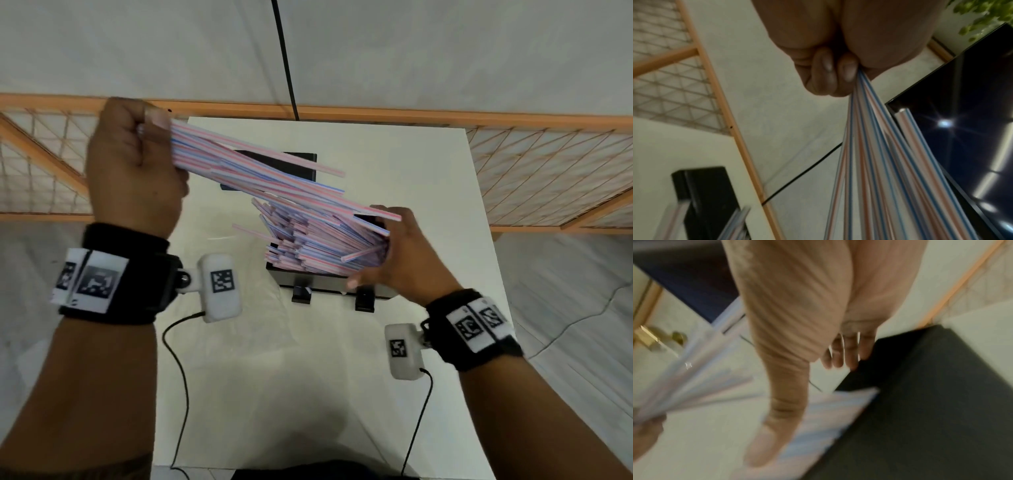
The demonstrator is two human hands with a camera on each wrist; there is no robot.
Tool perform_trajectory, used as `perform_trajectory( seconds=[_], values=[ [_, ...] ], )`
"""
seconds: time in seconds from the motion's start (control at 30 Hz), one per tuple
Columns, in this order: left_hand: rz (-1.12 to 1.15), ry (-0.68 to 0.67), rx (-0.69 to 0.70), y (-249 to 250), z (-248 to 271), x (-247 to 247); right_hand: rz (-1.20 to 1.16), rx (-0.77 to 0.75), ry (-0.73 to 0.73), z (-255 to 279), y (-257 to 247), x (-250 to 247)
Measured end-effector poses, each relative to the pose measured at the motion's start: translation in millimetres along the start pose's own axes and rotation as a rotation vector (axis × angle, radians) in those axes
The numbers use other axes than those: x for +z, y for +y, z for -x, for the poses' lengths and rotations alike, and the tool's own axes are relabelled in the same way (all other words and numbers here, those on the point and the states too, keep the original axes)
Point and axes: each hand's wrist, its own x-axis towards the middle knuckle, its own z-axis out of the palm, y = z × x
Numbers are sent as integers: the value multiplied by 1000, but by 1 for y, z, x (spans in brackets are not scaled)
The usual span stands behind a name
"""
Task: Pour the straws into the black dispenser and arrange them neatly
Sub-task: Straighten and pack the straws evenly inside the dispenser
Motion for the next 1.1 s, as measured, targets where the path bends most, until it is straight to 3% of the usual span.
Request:
perform_trajectory(
  seconds=[0.1, 0.2, 0.33, 0.43, 0.5, 0.6, 0.73, 0.83, 0.97, 1.1],
  values=[
    [41, -9, -89, -4, 14, 24, -46, 55, 86, 15, 9, -36],
    [43, -57, -193, -12, 30, 51, -86, 150, 295, 23, 24, -49],
    [-133, -129, -240, -12, 50, 87, -496, 224, 691, 22, 30, -51],
    [-254, -150, -237, -4, 63, 100, -617, 175, 843, 22, 20, -50],
    [-296, -151, -221, -3, 67, 103, -585, 122, 807, 22, 11, -45],
    [-333, -152, -213, -7, 67, 101, -453, 72, 618, 18, 3, -26],
    [-380, -124, -200, -10, 63, 95, -450, 105, 419, 11, 1, 7],
    [-412, -99, -177, -16, 59, 87, -429, 102, 363, 10, -1, 24],
    [-456, -71, -153, -18, 57, 77, -598, 109, 278, 2, -15, 35],
    [-441, -91, -142, -20, 54, 72, -707, 215, 308, -8, -22, 34]
  ],
)
